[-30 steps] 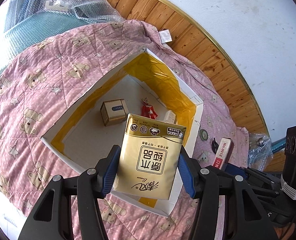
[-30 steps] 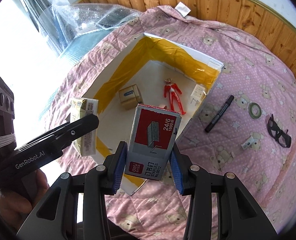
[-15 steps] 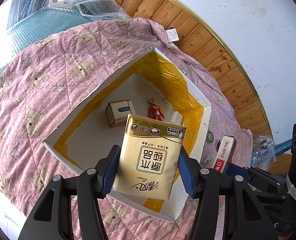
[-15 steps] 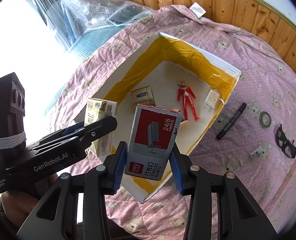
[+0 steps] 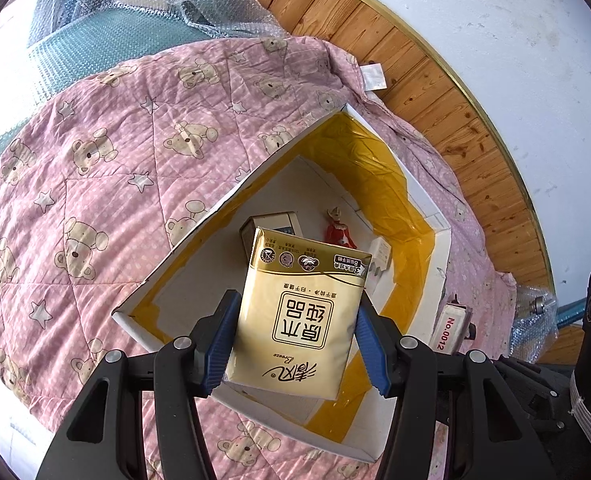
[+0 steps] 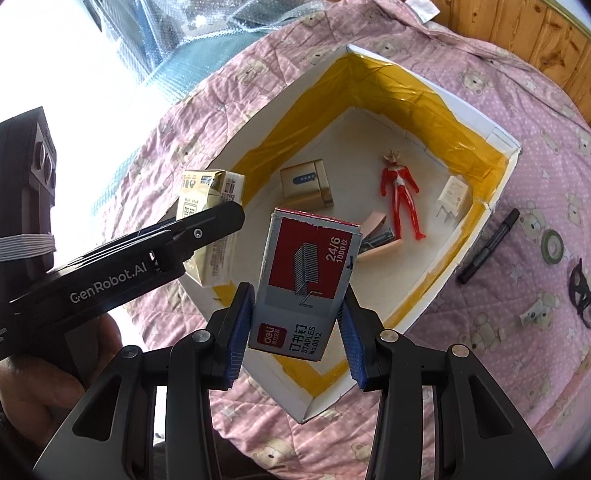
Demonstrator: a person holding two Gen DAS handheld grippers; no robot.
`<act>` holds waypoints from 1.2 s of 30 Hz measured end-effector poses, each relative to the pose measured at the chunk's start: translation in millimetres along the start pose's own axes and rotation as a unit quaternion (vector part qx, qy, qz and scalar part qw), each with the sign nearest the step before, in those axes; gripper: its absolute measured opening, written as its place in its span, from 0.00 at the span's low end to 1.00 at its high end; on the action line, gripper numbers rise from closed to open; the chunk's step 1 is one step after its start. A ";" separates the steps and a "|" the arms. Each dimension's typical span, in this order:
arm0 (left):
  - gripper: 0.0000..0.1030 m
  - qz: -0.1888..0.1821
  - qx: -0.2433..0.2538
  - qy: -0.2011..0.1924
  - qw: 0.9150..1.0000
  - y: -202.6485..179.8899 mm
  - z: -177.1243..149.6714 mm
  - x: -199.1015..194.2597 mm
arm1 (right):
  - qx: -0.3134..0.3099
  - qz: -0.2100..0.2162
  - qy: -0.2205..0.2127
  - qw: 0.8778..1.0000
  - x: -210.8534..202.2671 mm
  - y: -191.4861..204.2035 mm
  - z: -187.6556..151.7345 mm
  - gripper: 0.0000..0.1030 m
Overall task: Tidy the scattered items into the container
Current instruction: 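Open both grippers to drop the tissue pack and staple box into the box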
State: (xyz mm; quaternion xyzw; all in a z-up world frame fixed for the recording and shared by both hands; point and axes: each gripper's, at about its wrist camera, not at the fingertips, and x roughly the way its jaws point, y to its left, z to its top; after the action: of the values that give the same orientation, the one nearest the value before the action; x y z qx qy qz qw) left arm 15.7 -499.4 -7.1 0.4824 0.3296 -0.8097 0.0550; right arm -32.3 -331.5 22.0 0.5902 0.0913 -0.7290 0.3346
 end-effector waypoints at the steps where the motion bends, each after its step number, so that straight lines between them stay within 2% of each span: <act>1: 0.55 0.000 0.001 0.002 1.000 -0.4 0.5 2.1 | -0.001 0.000 0.001 1.000 1.7 0.5 1.0 0.43; 22: 0.55 0.017 0.005 0.042 0.999 -1.5 20.3 40.2 | 0.002 0.014 0.031 0.999 28.9 -4.8 14.0 0.45; 24: 0.60 0.015 0.008 0.043 0.999 -1.9 22.4 42.5 | 0.000 0.021 0.036 0.999 32.6 -3.6 13.2 0.47; 26: 0.76 0.029 0.008 0.041 0.999 -1.1 24.1 43.3 | -0.002 0.028 0.041 0.999 36.5 -2.4 12.3 0.54; 36: 0.77 0.024 -0.029 0.032 0.999 17.0 32.6 32.0 | 0.043 0.041 0.054 0.997 39.9 -22.5 3.4 0.54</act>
State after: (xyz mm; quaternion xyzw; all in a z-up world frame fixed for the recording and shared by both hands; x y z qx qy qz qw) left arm -18.6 -524.4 -31.1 0.5138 0.3423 -0.7828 0.0781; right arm -51.5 -331.3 -19.7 0.6456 0.0540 -0.6850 0.3332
